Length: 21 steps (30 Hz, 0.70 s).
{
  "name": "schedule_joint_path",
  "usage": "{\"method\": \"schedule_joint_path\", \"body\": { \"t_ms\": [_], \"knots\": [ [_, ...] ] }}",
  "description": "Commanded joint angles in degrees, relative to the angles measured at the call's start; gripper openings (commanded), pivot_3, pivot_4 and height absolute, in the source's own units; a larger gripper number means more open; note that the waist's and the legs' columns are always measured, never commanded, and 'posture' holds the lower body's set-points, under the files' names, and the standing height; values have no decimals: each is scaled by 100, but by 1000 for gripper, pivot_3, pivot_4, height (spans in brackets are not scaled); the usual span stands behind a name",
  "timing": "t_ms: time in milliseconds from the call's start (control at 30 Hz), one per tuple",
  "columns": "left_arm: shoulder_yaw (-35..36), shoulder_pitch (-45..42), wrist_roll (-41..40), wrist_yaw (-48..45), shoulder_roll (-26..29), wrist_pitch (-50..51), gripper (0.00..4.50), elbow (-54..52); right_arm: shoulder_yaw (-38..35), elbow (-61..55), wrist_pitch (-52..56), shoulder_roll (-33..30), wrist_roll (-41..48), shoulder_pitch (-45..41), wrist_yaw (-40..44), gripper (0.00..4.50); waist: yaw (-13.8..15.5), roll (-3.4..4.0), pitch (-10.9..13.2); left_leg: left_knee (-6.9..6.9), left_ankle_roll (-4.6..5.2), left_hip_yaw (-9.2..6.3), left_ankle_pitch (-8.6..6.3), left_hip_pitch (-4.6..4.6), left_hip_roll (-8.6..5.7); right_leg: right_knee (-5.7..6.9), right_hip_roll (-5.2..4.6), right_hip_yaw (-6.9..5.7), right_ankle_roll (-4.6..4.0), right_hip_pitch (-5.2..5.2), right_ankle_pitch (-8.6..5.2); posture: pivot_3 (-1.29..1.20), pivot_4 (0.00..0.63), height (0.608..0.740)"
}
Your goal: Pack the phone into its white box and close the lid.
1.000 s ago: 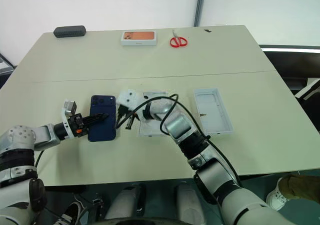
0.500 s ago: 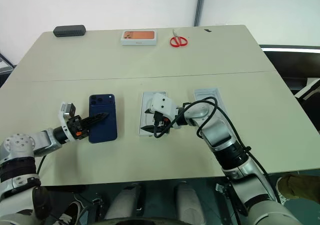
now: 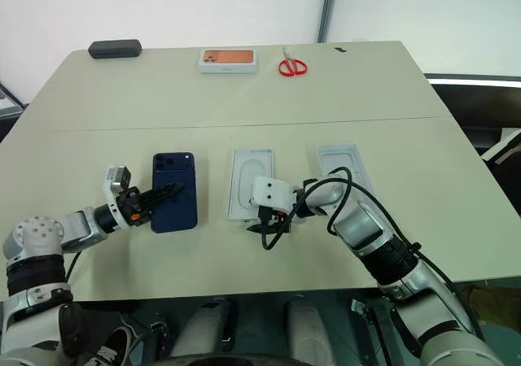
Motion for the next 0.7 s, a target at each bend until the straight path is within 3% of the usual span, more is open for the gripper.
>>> {"method": "schedule_joint_path", "body": {
  "t_ms": [33, 67, 267, 367, 700],
  "knots": [
    [-3, 23, -183, -37, 24, -53, 0, -255, 41, -53, -140, -11, -35, 18, 16, 2758, -3, 0, 0, 0, 0, 0, 0, 0, 0, 0, 0, 0, 0, 0, 0, 0, 150, 740],
    [20, 27, -225, -39, 19, -15, 0, -250, 80, -62, -191, -26, -80, 38, 20, 2051, -1, -2, 1, 0, 0, 1, 0, 0, 0, 0, 0, 1, 0, 0, 0, 0, 150, 740],
    [-29, 25, -148, -29, 80, -179, 0, -268, 102, 26, -143, 128, -96, 18, -73, 2051, -1, -3, 1, 0, 0, -1, 0, 0, 0, -1, 0, 0, 0, 1, 0, 0, 150, 740],
    [0, 3, -203, -15, 72, -104, 0, -214, 191, 58, -157, 157, -154, 35, -77, 1206, 1, -5, 1, 1, 0, -1, 0, 0, 0, -1, 0, 0, 0, 1, 0, 0, 150, 740],
    [53, -37, -287, -14, 55, -111, 0, -273, 195, 53, -141, 240, -203, 49, -84, 1206, -10, -7, -1, 1, 0, -1, 0, 2, 1, -1, 1, -1, 0, 3, 0, 0, 150, 740]
  ]
}}
